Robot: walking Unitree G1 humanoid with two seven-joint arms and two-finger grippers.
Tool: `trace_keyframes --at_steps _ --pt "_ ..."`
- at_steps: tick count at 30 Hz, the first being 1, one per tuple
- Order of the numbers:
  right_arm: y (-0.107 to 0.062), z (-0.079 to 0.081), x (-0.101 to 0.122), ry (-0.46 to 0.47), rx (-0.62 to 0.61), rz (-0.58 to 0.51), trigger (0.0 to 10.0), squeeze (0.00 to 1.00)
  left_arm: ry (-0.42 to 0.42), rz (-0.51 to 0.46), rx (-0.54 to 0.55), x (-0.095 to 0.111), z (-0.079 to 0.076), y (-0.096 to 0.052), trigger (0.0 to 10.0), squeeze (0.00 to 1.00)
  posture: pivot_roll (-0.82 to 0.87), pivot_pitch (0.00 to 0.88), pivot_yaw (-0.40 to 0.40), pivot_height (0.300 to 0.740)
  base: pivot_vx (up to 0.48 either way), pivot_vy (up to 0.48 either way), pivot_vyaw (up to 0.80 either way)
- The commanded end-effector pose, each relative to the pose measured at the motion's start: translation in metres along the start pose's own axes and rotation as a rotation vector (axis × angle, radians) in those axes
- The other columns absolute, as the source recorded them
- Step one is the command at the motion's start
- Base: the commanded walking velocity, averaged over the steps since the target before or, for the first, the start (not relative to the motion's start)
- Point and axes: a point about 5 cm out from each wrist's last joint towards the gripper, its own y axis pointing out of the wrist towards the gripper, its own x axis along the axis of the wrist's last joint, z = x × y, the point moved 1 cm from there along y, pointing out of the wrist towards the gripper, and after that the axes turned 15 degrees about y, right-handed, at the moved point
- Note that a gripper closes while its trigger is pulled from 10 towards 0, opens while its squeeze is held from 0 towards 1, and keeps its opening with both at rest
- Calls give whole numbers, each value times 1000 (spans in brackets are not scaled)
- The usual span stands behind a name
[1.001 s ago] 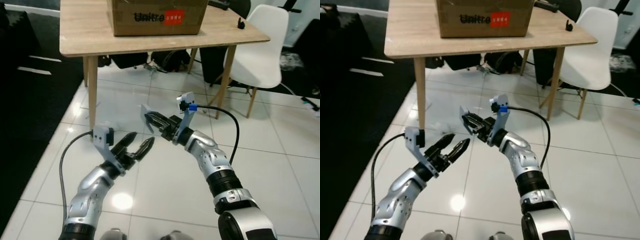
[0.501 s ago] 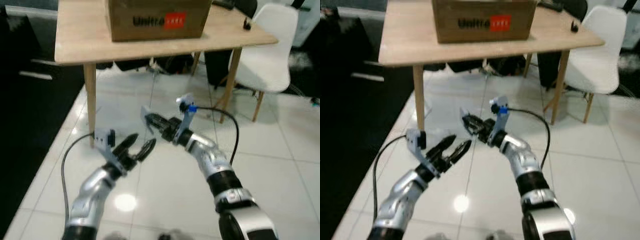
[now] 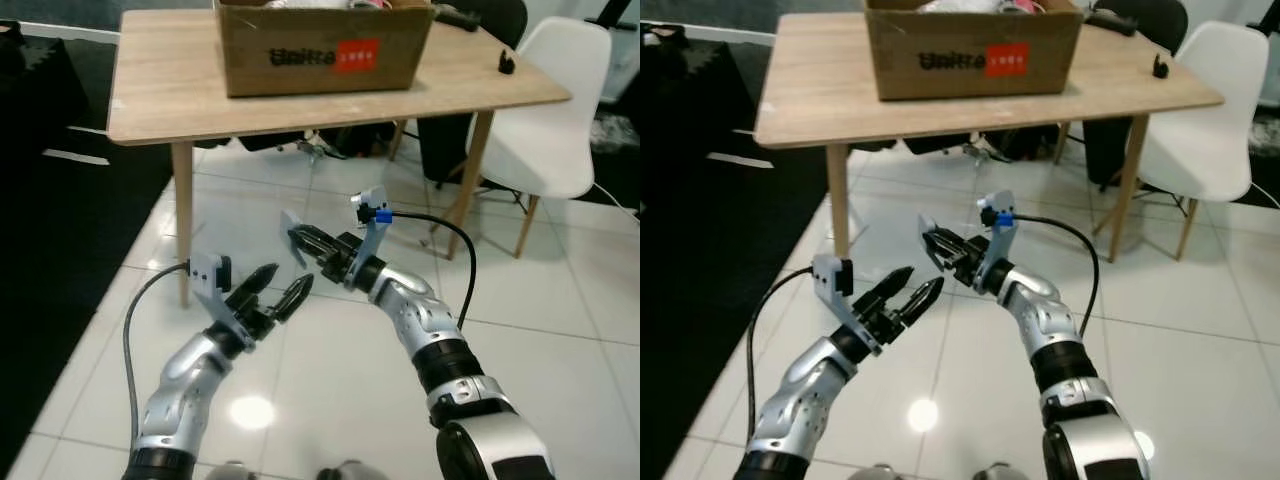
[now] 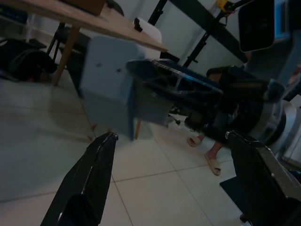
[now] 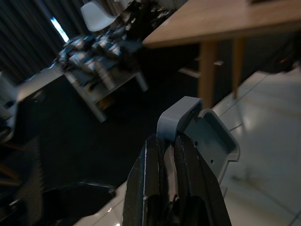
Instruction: Picking trash to rubbish bin
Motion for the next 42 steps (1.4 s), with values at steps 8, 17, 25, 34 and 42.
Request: trace_keyframes --at_steps 8,17,25,34,42 --pt "4 4 -6 7 16 11 10000 0 7 11 4 -2 1 -3 10000 0 191 117 -84 740 293 0 0" --pt "3 4 -7 9 14 10 10000 0 27 36 13 -4 3 -3 10000 0 187 118 -81 740 308 0 0" --pt "4 4 -6 9 19 10 10000 0 19 32 2 -4 2 -3 10000 0 189 113 -84 740 465 0 0" --pt "4 4 -6 10 21 13 10000 0 19 37 -15 -6 0 -2 10000 0 189 112 -83 740 480 0 0" --pt "3 4 -8 13 18 13 10000 0 16 40 -11 -6 0 -3 10000 0 186 117 -78 740 448 0 0"
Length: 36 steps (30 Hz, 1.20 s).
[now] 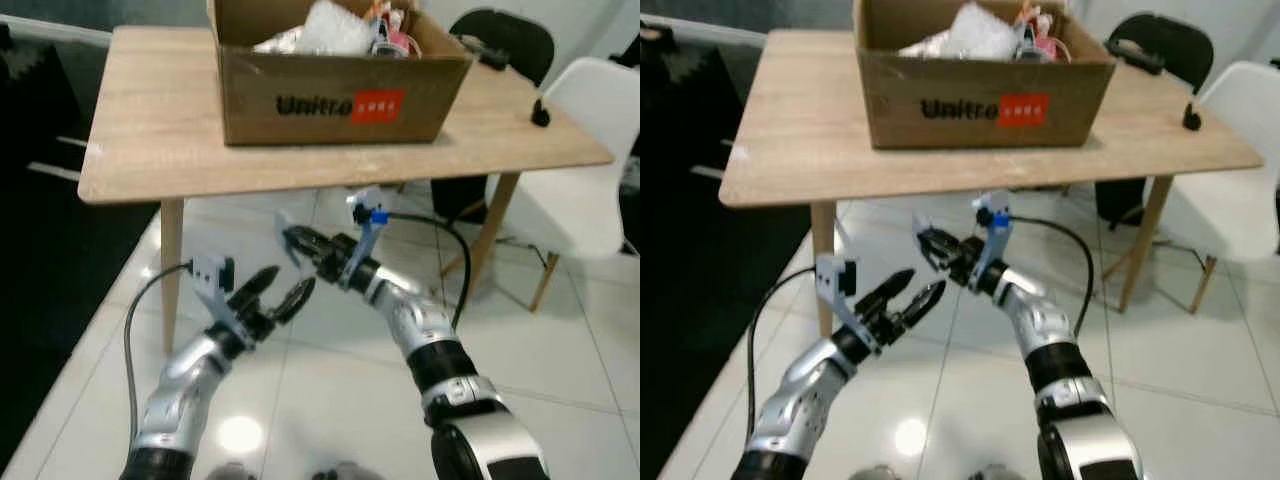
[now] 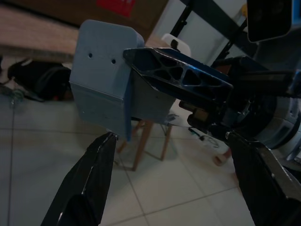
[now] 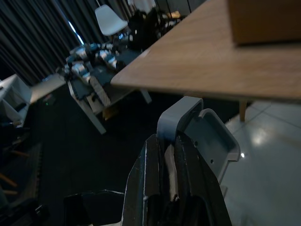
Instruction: Picking trash to rubbish bin
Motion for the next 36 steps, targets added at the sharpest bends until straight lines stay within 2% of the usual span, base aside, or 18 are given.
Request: trace_keyframes --at_steps 1,9,13,23,26,36 --pt "-6 -6 -4 3 -23 13 10000 0 -1 26 -13 -5 -3 -1 10000 0 186 117 -78 740 401 0 0" --pt "-7 -5 -5 6 -25 15 10000 0 5 30 -2 -6 -3 -1 10000 0 185 123 -76 740 374 0 0" --pt "-7 -5 -5 4 -24 15 10000 0 6 47 41 -8 2 -1 10000 0 185 123 -76 740 0 0 0" --pt "-8 -2 -7 -15 1 27 10000 0 0 58 44 -9 4 -1 10000 0 184 122 -73 740 0 0 0" --pt "-8 3 -7 -21 48 30 10000 0 2 58 45 -8 3 0 10000 0 184 122 -73 740 0 0 800" --pt "-7 6 -9 -36 73 53 10000 0 6 60 50 -10 3 1 10000 0 184 119 -78 740 0 0 800"
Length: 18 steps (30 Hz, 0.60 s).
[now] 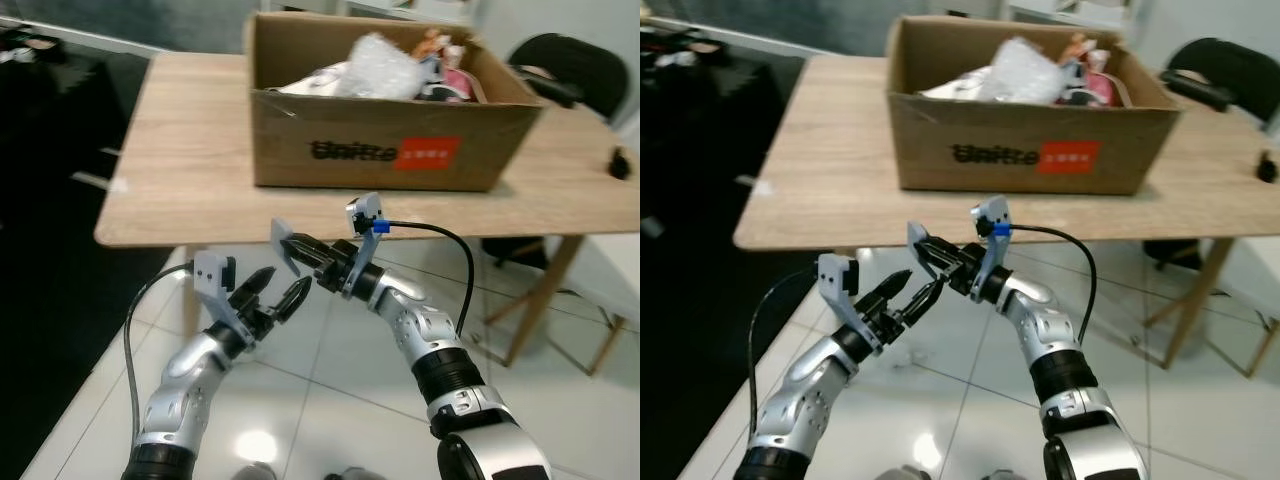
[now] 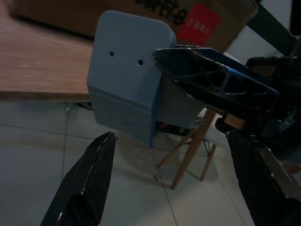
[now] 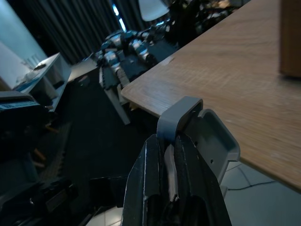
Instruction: Picking trash to rubbish bin
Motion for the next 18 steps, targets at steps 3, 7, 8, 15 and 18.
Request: trace_keyframes --at_steps 3,7,8,15,18 --pt "-2 2 -5 -10 16 29 10000 0 3 22 2 -5 -1 -2 10000 0 184 119 -78 740 0 0 800" --pt "-1 3 -6 -17 23 36 10000 0 4 21 -1 -5 -2 -1 10000 0 189 118 -81 740 0 0 800" --pt "-1 3 -6 -12 20 33 10000 0 4 21 -5 -5 -2 -1 10000 0 189 118 -81 740 0 0 800" --pt "0 -1 -5 21 -22 5 10000 0 6 28 -32 -6 -5 -2 10000 0 196 118 -68 740 0 -62 229" --pt "-1 -2 -6 24 -26 1 10000 0 7 25 -45 -3 -4 -1 10000 0 202 116 -66 740 0 -459 0"
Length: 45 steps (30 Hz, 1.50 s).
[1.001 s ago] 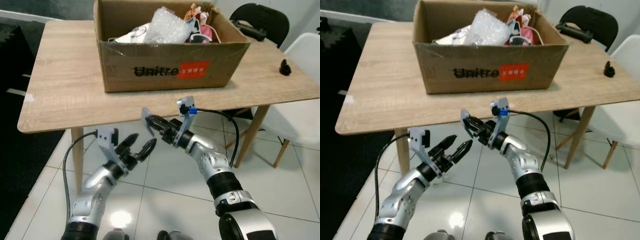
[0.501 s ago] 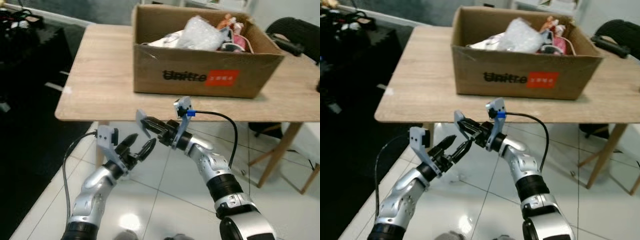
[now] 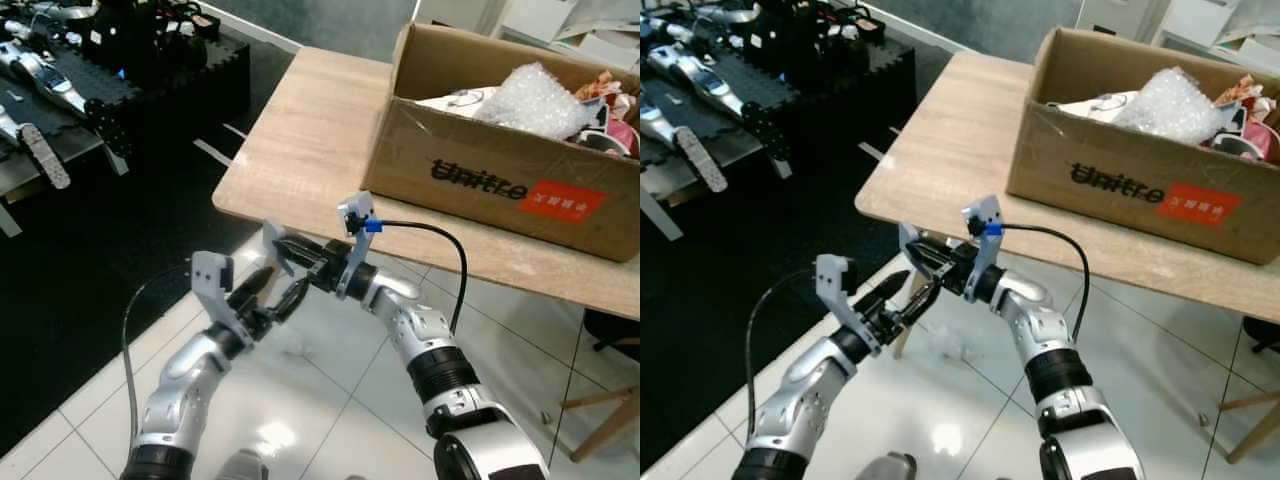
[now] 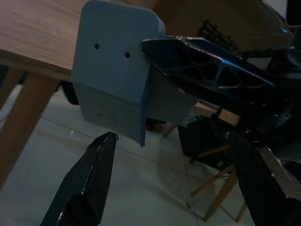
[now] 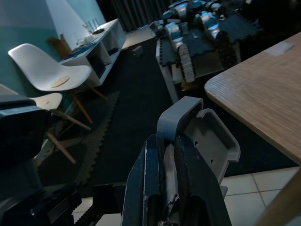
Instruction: Picking trash to rubbish bin
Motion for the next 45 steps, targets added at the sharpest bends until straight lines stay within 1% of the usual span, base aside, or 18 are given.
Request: trace_keyframes --at_steps 1,14,17,20,23,24,26,27,33,37,45 --pt "-7 -6 -5 23 -33 1 10000 0 4 18 -28 -2 -3 0 10000 0 202 116 -66 740 0 -458 0" --pt "-1 -4 -6 31 -22 6 10000 0 8 19 -20 -1 -2 -2 10000 0 228 115 -77 740 0 -441 0" --pt "-1 -5 -9 31 -27 21 10000 0 -2 11 2 0 0 -1 10000 0 227 114 -83 740 0 0 0" --pt "2 -1 -11 11 -8 37 10000 0 -18 -8 41 2 5 -4 10000 0 235 117 -73 740 0 0 0" --pt "4 -1 -9 32 -15 10 10000 0 5 10 25 2 4 -6 10000 0 256 125 -71 740 0 0 0" --pt "5 0 -11 41 -14 11 10000 0 14 6 29 4 5 -8 10000 0 298 133 -77 740 0 0 0" --pt "9 2 -13 51 -1 22 10000 0 25 1 48 8 9 -11 10000 0 298 133 -77 740 0 0 0" --pt "12 2 -13 49 5 28 10000 0 31 -1 56 9 11 -12 10000 0 324 136 -90 740 0 0 0" --pt "18 3 -6 39 15 27 10000 0 35 -13 78 9 9 -13 10000 0 319 126 -112 740 0 0 0" --pt "18 3 -4 31 13 25 10000 0 26 -21 92 8 9 -13 10000 0 292 130 -107 740 0 0 0" --pt "12 0 -4 31 -4 16 10000 0 18 -16 71 7 4 -9 10000 0 258 136 -94 740 0 0 0"
